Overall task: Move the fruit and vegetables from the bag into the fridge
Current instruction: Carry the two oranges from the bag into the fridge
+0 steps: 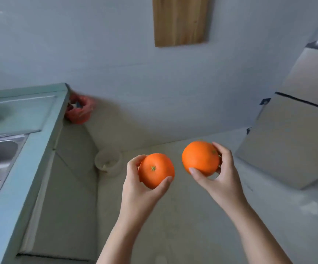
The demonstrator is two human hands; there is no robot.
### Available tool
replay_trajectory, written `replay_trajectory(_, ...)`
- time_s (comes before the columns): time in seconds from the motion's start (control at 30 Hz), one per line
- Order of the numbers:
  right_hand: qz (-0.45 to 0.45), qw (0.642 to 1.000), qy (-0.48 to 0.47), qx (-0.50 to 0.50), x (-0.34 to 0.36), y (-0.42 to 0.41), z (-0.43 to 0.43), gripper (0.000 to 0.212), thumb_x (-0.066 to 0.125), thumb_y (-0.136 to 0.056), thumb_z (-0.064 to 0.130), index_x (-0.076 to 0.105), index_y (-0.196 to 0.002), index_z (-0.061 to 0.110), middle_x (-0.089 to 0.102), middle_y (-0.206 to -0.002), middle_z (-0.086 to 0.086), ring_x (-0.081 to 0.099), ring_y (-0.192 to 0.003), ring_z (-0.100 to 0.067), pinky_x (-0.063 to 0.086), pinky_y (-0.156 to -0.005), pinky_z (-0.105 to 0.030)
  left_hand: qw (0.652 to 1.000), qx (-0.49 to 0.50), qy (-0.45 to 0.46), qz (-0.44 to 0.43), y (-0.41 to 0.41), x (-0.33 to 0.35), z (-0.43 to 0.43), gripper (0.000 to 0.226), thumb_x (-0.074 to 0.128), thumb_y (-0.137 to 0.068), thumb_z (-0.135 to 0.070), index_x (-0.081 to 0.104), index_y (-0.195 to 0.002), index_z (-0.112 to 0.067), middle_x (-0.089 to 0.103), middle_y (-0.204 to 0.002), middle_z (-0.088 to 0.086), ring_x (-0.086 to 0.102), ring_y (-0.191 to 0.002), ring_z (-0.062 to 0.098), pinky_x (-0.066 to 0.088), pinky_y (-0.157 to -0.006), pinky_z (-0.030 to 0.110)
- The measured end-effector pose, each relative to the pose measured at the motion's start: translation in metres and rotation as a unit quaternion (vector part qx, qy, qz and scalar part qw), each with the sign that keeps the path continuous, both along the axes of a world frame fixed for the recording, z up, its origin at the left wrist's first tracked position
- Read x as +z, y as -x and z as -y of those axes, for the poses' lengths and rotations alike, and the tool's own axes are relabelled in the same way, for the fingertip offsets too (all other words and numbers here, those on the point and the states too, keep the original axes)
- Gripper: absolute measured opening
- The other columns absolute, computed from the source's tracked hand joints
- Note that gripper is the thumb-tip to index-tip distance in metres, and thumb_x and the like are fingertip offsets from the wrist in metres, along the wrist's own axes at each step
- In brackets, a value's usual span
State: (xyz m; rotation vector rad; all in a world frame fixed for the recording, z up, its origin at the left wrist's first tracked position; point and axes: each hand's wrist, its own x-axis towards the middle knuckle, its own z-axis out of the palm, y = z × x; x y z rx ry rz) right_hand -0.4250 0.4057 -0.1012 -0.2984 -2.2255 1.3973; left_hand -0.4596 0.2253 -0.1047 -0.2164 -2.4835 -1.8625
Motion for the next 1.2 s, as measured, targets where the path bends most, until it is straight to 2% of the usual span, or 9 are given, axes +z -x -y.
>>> replay_trajectory(0.1, -0.007, 1.000, -0.014, -0.018, 0.015, 0.042, -0.027, 0.081, 0.067, -0.055, 0.053, 0.039, -0.126, 0.025, 0.045, -0.125, 0.012, 0.048, -0.112, -0.005, 0.044, -0.093, -0.027, 0.999, -0.035, -0.020, -0.018, 0.048, 0.010, -0.032, 0.066, 0.085, -0.060, -0.024, 0.045, -0.112, -0.034, 0.052, -0.103, -0.022, 0.050, -0.090, -0.015, 0.041, -0.072, 0.003)
replay_trajectory(0.27, -0.027, 0.992, -0.083, -0.091, 0.037, 0.073, -0.089, 0.077, 0.073, -0.061, 0.037, 0.039, -0.128, 0.021, 0.038, -0.119, 0.023, 0.038, -0.107, 0.017, 0.030, -0.084, 0.000, 0.993, -0.101, -0.062, -0.008, 0.115, 0.029, -0.095, 0.066, 0.071, -0.043, -0.053, 0.045, -0.103, -0.043, 0.052, -0.104, -0.022, 0.053, -0.090, -0.011, 0.045, -0.068, 0.009)
replay_trajectory(0.43, -0.024, 0.969, -0.034, -0.242, 0.050, 0.064, -0.177, 0.077, 0.067, -0.052, 0.055, 0.038, -0.121, 0.036, 0.042, -0.121, 0.010, 0.044, -0.102, 0.001, 0.032, -0.076, 0.003, 0.978, -0.190, -0.085, -0.018, 0.156, 0.045, -0.185, 0.064, 0.068, -0.043, -0.055, 0.045, -0.103, -0.046, 0.052, -0.107, -0.020, 0.055, -0.095, -0.007, 0.045, -0.068, 0.005)
replay_trajectory(0.57, -0.014, 0.954, -0.043, -0.296, 0.051, 0.063, -0.236, 0.079, 0.076, -0.058, 0.039, 0.038, -0.127, 0.031, 0.039, -0.122, 0.010, 0.039, -0.098, 0.004, 0.030, -0.071, 0.006, 0.963, -0.249, -0.103, -0.033, 0.175, 0.054, -0.266, 0.063, 0.068, -0.046, -0.053, 0.044, -0.104, -0.048, 0.051, -0.108, -0.023, 0.054, -0.093, -0.012, 0.042, -0.067, 0.002)
replay_trajectory(0.7, -0.007, 0.943, -0.030, -0.332, 0.053, 0.066, -0.302, 0.079, 0.080, -0.066, 0.023, 0.036, -0.131, 0.030, 0.037, -0.125, 0.011, 0.041, -0.103, -0.004, 0.035, -0.071, -0.003, 0.945, -0.303, -0.119, -0.040, 0.185, 0.063, -0.351, 0.061, 0.072, -0.055, -0.037, 0.044, -0.109, -0.043, 0.052, -0.109, -0.022, 0.055, -0.091, -0.013, 0.045, -0.069, 0.003)
replay_trajectory(0.8, -0.030, 0.932, -0.032, -0.360, 0.064, 0.066, -0.360, 0.079, 0.080, -0.066, 0.024, 0.037, -0.132, 0.029, 0.038, -0.126, 0.010, 0.043, -0.109, -0.012, 0.037, -0.081, -0.023, 0.937, -0.322, -0.127, -0.041, 0.191, 0.075, -0.420, 0.062, 0.073, -0.049, -0.049, 0.045, -0.105, -0.048, 0.051, -0.111, -0.023, 0.055, -0.098, -0.006, 0.048, -0.073, 0.009)
replay_trajectory(1.0, -0.048, 0.910, -0.043, -0.409, 0.093, 0.061, -0.468, 0.085, 0.080, -0.057, 0.047, 0.036, -0.129, 0.036, 0.036, -0.127, 0.013, 0.045, -0.112, -0.018, 0.044, -0.087, -0.037, 0.915, -0.369, -0.156, -0.057, 0.197, 0.098, -0.543, 0.068, 0.069, -0.046, -0.056, 0.048, -0.108, -0.041, 0.054, -0.111, -0.019, 0.057, -0.096, -0.002, 0.053, -0.074, 0.020)
replay_trajectory(1.1, -0.048, 0.909, -0.040, -0.411, 0.097, 0.071, -0.509, 0.084, 0.071, -0.051, 0.054, 0.035, -0.125, 0.040, 0.037, -0.127, 0.014, 0.047, -0.112, -0.018, 0.047, -0.087, -0.039, 0.912, -0.376, -0.158, -0.048, 0.204, 0.095, -0.585, 0.064, 0.069, -0.047, -0.056, 0.049, -0.106, -0.041, 0.055, -0.109, -0.017, 0.057, -0.093, -0.004, 0.051, -0.070, 0.014)
replay_trajectory(1.2, -0.057, 0.912, -0.034, -0.405, 0.094, 0.089, -0.543, 0.085, 0.065, -0.048, 0.062, 0.035, -0.124, 0.041, 0.039, -0.125, 0.016, 0.048, -0.110, -0.015, 0.046, -0.083, -0.032, 0.917, -0.369, -0.142, -0.049, 0.219, 0.092, -0.620, 0.060, 0.073, -0.052, -0.048, 0.047, -0.106, -0.043, 0.053, -0.107, -0.020, 0.055, -0.089, -0.009, 0.048, -0.067, 0.008)
